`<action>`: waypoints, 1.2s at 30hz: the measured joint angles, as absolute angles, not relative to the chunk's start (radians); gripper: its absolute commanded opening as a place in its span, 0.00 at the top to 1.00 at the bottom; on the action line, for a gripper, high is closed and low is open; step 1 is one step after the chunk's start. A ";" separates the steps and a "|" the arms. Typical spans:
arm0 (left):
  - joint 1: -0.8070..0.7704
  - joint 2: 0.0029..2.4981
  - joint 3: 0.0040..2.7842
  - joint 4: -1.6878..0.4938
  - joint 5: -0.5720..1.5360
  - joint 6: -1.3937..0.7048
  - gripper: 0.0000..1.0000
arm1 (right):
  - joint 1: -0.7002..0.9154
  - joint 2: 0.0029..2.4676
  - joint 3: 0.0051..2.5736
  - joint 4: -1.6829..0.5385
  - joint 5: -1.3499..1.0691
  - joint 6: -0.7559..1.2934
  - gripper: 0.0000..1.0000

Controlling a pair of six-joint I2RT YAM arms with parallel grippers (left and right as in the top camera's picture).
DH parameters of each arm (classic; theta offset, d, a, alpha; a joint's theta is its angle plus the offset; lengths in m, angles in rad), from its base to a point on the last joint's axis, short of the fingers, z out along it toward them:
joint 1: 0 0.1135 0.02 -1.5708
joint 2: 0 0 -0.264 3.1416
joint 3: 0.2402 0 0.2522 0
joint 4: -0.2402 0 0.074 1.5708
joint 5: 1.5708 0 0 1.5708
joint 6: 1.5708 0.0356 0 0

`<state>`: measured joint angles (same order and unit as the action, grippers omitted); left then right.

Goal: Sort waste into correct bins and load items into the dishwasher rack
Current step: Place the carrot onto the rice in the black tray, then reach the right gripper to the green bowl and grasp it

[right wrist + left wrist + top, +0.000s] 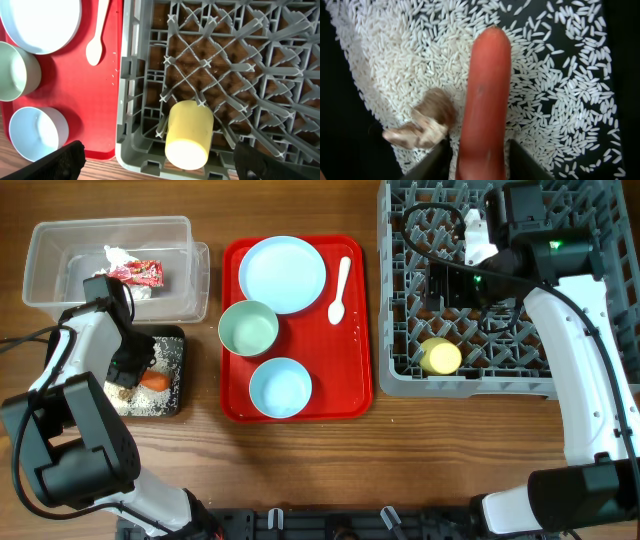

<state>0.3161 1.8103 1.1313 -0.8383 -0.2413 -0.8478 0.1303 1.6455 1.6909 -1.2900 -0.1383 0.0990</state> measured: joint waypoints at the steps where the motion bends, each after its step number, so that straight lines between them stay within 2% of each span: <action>1: 0.316 1.810 1.131 -0.839 -0.242 -0.843 0.51 | 0.130 1.645 1.691 -1.295 -0.138 0.099 0.03; 4: 0.316 1.810 1.138 -0.868 -0.242 -0.834 0.42 | 0.130 1.645 1.691 -1.298 -0.138 0.099 0.03; 8: 0.316 1.779 1.299 -1.040 -0.242 -0.783 0.31 | 0.130 1.645 1.691 -1.302 -0.138 0.099 0.03; 10: 0.311 1.702 1.403 -1.120 -0.222 -0.726 0.27 | 0.130 1.645 1.691 -1.301 -0.138 0.099 0.03; 12: 0.273 1.573 1.466 -1.128 -0.112 -0.595 0.23 | 0.130 1.645 1.691 -1.293 -0.157 0.099 0.03; 13: 0.247 1.551 1.467 -1.134 -0.085 -0.563 0.22 | 0.130 1.645 1.691 -1.288 -0.175 0.099 0.05; 15: 0.163 1.535 1.467 -1.159 -0.031 -0.509 0.29 | 0.131 1.645 1.691 -1.235 -0.282 0.096 0.08; 17: 0.088 1.536 1.467 -1.173 -0.002 -0.476 0.26 | 0.160 1.645 1.689 -1.134 -0.398 0.106 0.08; 18: 0.072 1.536 1.467 -1.171 -0.001 -0.472 0.20 | 0.198 1.645 1.688 -1.053 -0.424 0.133 0.08; 19: 0.063 1.536 1.467 -1.170 0.003 -0.469 0.00 | 0.251 1.645 1.687 -0.972 -0.440 0.172 0.07; 22: 0.062 1.536 1.467 -1.148 0.006 -0.460 0.00 | 0.466 1.667 1.689 -0.741 -0.435 0.319 0.07; 25: 0.065 1.536 1.467 -1.164 -0.014 -0.460 0.00 | 0.593 1.750 1.689 -0.692 -0.366 0.399 0.07; 31: 0.076 1.536 1.467 -1.150 -0.021 -0.460 0.00 | 0.627 1.907 1.689 -0.678 -0.328 0.453 0.07; 36: 0.162 1.536 1.467 -1.107 -0.029 -0.460 0.00 | 0.661 1.981 1.689 -0.630 -0.320 0.467 0.10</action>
<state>0.1619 1.5360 1.4673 -1.1069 -0.0292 -0.4603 0.6605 1.9808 1.6894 -0.6300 -0.3202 0.4667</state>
